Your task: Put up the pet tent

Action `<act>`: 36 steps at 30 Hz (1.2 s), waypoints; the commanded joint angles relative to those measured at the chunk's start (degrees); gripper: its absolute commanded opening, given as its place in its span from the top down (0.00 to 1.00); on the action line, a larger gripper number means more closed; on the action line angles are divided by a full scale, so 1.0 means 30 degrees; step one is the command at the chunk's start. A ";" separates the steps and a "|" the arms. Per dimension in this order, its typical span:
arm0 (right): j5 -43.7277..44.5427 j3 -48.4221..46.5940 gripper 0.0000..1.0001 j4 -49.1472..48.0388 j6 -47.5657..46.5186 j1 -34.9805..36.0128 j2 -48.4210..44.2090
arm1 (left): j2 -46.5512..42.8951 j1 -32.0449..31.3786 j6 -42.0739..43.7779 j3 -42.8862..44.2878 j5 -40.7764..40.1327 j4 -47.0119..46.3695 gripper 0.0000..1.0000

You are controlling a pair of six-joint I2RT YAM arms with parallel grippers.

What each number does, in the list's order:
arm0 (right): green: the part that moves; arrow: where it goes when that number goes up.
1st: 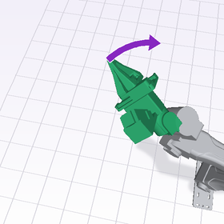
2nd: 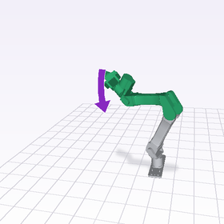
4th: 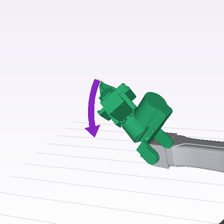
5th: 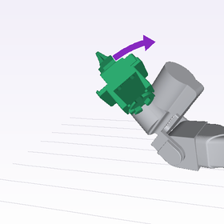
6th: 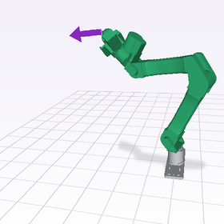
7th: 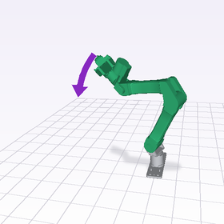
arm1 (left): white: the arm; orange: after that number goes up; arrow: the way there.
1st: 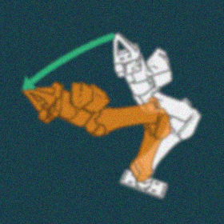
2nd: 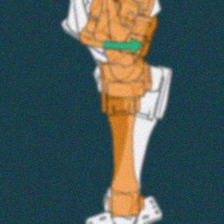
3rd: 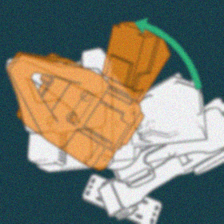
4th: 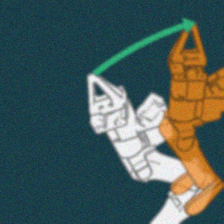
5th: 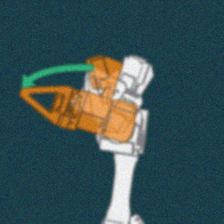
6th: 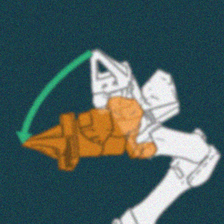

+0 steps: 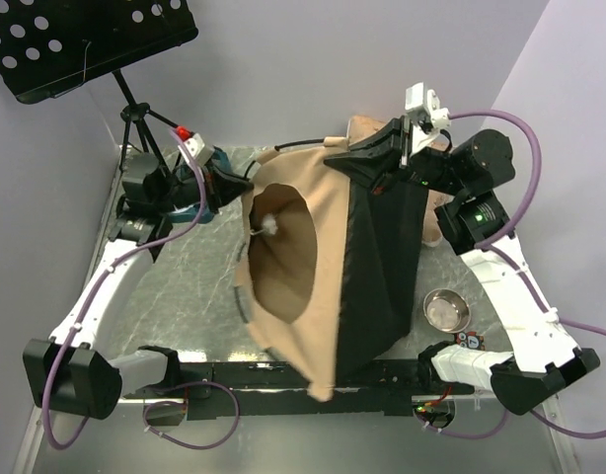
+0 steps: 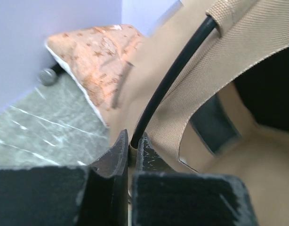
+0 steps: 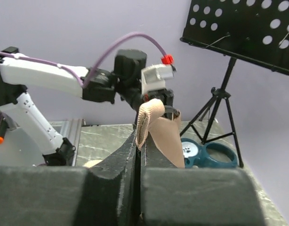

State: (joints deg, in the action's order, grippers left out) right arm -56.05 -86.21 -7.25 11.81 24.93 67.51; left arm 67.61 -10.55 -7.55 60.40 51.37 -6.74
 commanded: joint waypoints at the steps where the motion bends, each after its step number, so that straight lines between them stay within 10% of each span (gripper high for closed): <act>1: -0.0038 -0.0442 0.78 0.0567 -0.0772 -0.0106 -0.1144 | -0.1327 0.0614 0.0876 0.2917 0.0337 -0.0010 0.99; 7: 0.2974 -0.0589 0.00 0.3232 -0.2265 -0.0457 -0.2313 | 0.0105 0.1755 0.1257 0.8215 -0.0425 0.1483 0.99; 21: 1.2292 0.3740 0.00 0.5932 -0.8418 -0.4524 -0.4603 | 0.3125 0.4716 -0.2052 1.2736 -0.1888 -0.0798 0.99; 36: 1.0040 -0.5301 0.02 1.4309 -0.9389 -0.7871 1.1737 | 0.2834 0.4951 -0.2638 1.2767 -0.3588 -0.1853 0.99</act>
State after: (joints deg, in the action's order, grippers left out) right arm -23.99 -95.31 27.38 -14.81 0.71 95.96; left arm 79.22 3.81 -13.02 96.60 43.16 -6.37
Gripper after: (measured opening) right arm 0.972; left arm 0.050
